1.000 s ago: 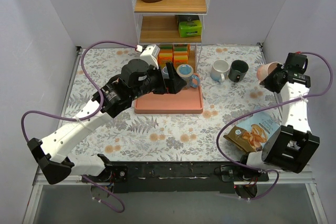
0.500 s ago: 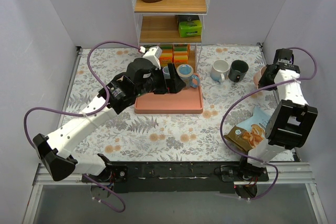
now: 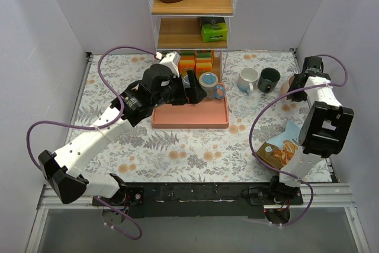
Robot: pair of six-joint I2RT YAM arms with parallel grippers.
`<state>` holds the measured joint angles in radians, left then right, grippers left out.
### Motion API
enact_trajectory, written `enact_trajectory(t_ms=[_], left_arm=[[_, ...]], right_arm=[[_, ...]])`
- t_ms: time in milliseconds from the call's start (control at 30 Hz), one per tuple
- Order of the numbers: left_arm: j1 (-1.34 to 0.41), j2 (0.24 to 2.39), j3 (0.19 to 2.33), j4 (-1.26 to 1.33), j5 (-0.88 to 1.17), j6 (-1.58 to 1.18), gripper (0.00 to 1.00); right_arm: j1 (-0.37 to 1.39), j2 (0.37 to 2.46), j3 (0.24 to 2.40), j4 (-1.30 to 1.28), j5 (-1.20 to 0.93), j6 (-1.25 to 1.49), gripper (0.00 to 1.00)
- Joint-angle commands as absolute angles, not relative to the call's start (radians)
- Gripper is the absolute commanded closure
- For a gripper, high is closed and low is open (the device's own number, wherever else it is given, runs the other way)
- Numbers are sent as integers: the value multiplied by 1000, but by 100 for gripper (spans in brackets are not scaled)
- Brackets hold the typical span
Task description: Turn the mug right side up
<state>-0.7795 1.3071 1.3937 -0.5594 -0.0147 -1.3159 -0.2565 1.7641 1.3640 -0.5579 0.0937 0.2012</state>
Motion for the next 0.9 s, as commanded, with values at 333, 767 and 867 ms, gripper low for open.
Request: enact_trajectory(t_ms=[333,767,867], left_arm=[[-753,1322,1411,-594,-3,-1313,2],[-741,1316,1402,-598,-8,-1310,2],[-739,1310,1394,-595,-9,-1312,2]], right_arm=[[-249,1833,1396,-462,98,175,99],[-242,1881,1491,-572,140,189,89],[-241,1858,1486,-561,124,187,72]])
